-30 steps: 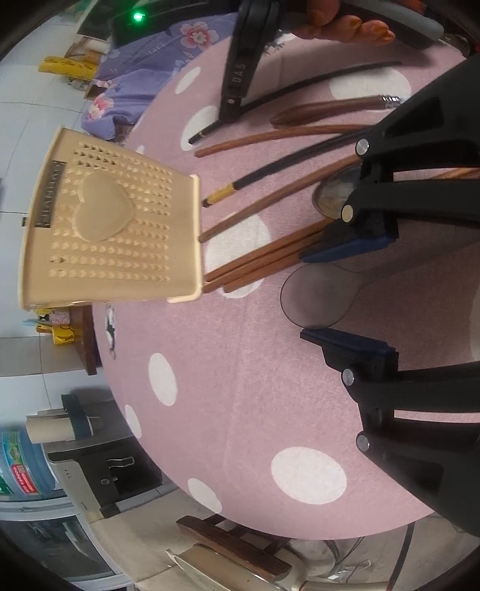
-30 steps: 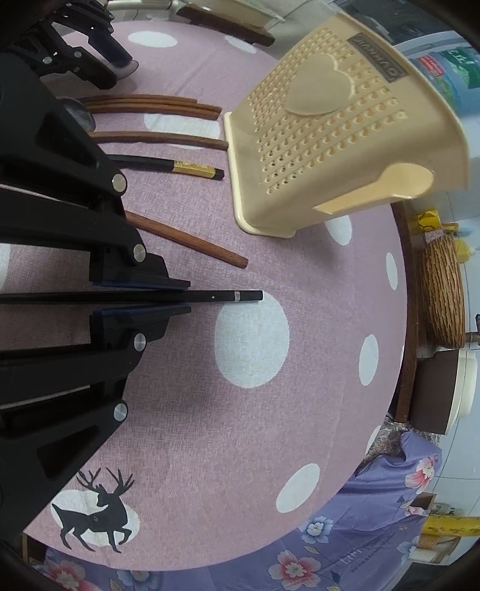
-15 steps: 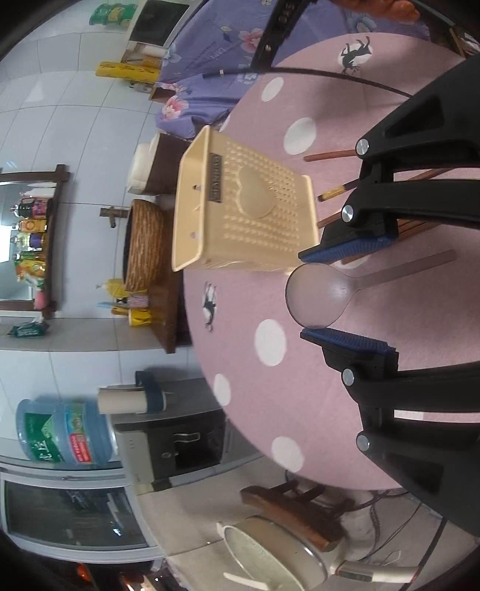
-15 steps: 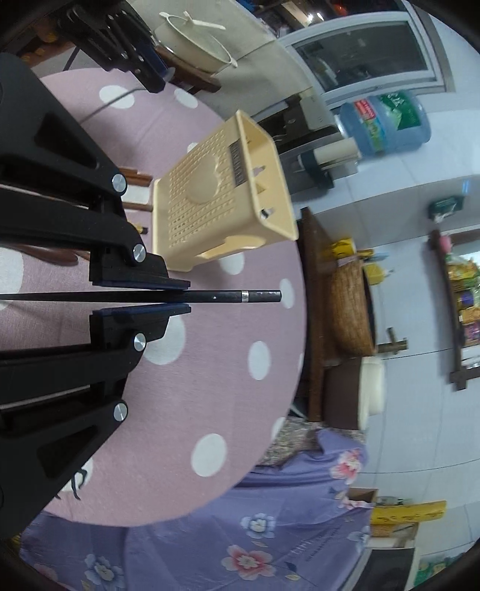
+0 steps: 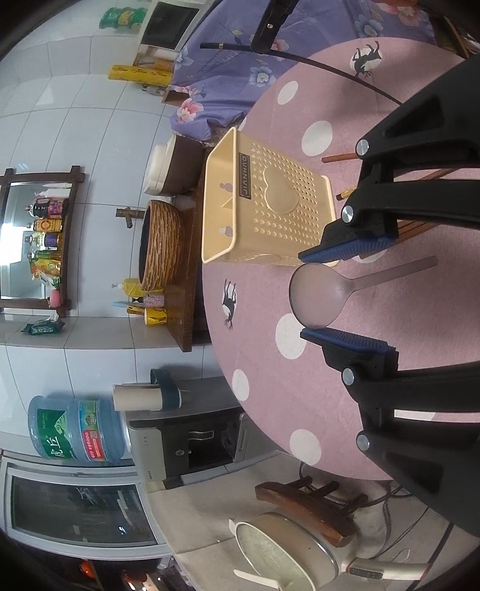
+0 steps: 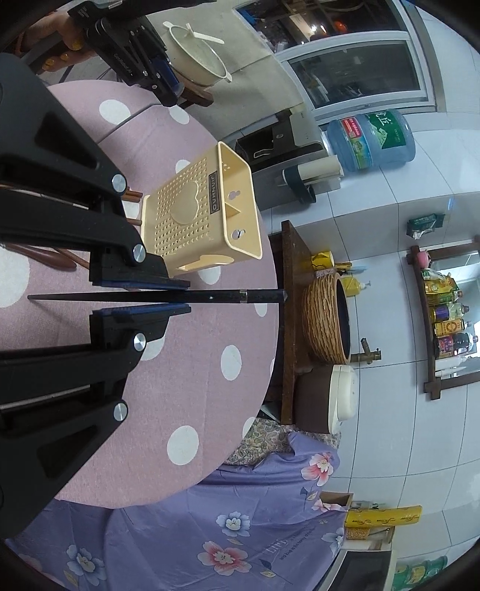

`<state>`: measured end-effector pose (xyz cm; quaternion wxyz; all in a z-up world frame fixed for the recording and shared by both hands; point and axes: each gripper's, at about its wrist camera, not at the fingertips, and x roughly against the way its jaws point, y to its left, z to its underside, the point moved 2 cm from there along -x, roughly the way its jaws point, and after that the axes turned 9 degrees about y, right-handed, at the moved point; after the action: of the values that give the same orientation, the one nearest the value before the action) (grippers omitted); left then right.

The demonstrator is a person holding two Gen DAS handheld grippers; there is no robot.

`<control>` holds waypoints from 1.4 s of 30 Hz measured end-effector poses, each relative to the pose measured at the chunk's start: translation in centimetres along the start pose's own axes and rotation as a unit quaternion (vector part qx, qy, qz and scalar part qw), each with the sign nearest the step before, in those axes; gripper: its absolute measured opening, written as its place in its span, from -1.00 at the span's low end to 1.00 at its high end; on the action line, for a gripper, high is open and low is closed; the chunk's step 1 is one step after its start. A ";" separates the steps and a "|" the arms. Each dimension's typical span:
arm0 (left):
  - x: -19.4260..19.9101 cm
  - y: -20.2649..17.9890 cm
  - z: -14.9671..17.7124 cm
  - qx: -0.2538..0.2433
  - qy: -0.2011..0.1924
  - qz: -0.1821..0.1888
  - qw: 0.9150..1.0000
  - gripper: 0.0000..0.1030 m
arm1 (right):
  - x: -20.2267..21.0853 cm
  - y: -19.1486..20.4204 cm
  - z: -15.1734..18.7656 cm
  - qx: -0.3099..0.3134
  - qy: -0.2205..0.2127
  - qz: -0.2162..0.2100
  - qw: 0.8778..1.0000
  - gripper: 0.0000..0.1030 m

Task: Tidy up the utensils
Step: 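Carry the spoon and chopstick over the beige basket and lower them inside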

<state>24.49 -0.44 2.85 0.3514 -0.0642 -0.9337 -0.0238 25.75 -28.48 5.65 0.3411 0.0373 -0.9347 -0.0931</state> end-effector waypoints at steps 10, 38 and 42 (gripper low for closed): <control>2.9 0.5 -4.6 0.006 -0.044 0.022 0.999 -0.30 | 2.4 1.0 -3.6 0.003 -0.027 -0.026 0.999 -0.85; -3.1 -4.8 -10.2 -0.009 -0.096 0.015 0.995 -0.30 | -4.9 6.5 -10.1 -0.017 -0.103 -0.022 0.994 -0.84; -4.0 -5.0 -9.1 -0.019 -0.082 0.009 0.996 -0.30 | -5.8 6.2 -8.6 -0.018 -0.087 -0.023 0.996 -0.84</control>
<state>32.78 -6.63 7.07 0.2726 -0.0811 -0.9581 -0.0334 35.68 -22.91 9.68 0.2571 0.0444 -0.9578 -0.1208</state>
